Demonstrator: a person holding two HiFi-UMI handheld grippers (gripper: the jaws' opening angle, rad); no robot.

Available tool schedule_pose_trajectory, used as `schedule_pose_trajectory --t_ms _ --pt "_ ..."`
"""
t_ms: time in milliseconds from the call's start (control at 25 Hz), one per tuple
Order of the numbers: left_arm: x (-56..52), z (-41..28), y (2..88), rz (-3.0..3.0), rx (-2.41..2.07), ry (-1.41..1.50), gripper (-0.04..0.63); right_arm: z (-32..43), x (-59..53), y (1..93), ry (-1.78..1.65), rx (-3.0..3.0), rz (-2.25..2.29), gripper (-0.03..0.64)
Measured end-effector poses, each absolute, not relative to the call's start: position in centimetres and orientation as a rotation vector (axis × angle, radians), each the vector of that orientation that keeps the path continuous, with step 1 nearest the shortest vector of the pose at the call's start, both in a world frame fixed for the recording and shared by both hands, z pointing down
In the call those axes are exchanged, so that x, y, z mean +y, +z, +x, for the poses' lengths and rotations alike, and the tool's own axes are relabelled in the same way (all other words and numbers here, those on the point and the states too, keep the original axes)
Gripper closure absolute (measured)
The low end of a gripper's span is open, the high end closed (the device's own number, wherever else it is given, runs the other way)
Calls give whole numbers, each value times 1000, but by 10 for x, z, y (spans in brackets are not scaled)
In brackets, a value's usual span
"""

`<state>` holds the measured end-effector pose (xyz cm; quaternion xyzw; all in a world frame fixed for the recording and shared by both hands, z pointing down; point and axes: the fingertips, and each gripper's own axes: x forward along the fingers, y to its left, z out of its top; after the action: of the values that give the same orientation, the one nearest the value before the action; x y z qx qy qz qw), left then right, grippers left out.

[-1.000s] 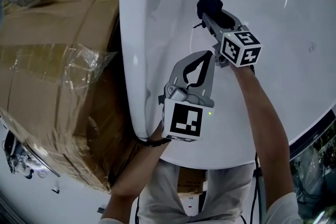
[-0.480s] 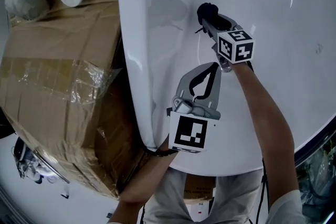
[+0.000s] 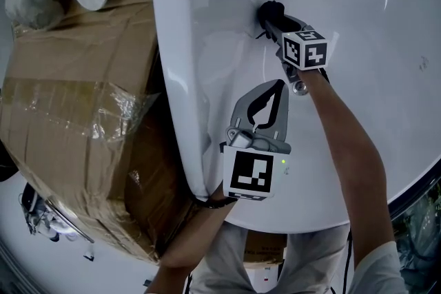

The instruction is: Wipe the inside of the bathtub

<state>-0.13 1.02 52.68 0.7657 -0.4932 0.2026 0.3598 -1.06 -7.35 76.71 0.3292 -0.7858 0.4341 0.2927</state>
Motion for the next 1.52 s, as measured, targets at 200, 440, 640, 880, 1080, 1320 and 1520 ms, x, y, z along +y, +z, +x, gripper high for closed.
schedule_pose_trajectory --t_ms 200,440,640,880,1080,1320,1520 --pt "14 -5 533 1924 -1278 536 597 -15 -76 763 1139 -2108 821 469" --pt "15 -5 527 1914 -1279 528 597 -26 -74 749 1146 -2138 766 476" --pt "16 -9 522 1894 -1304 513 597 -32 -71 732 1158 -2171 743 477" --pt "21 -10 518 1876 -1321 512 597 -39 -69 703 1139 -2217 706 480" --pt "25 -14 511 1857 -1345 518 597 -45 -67 679 1120 -2256 658 480" --pt "28 -17 507 1847 -1380 526 597 -50 -69 651 1104 -2313 620 482" --pt "37 -20 502 1820 -1413 527 597 -57 -66 625 1091 -2362 597 483"
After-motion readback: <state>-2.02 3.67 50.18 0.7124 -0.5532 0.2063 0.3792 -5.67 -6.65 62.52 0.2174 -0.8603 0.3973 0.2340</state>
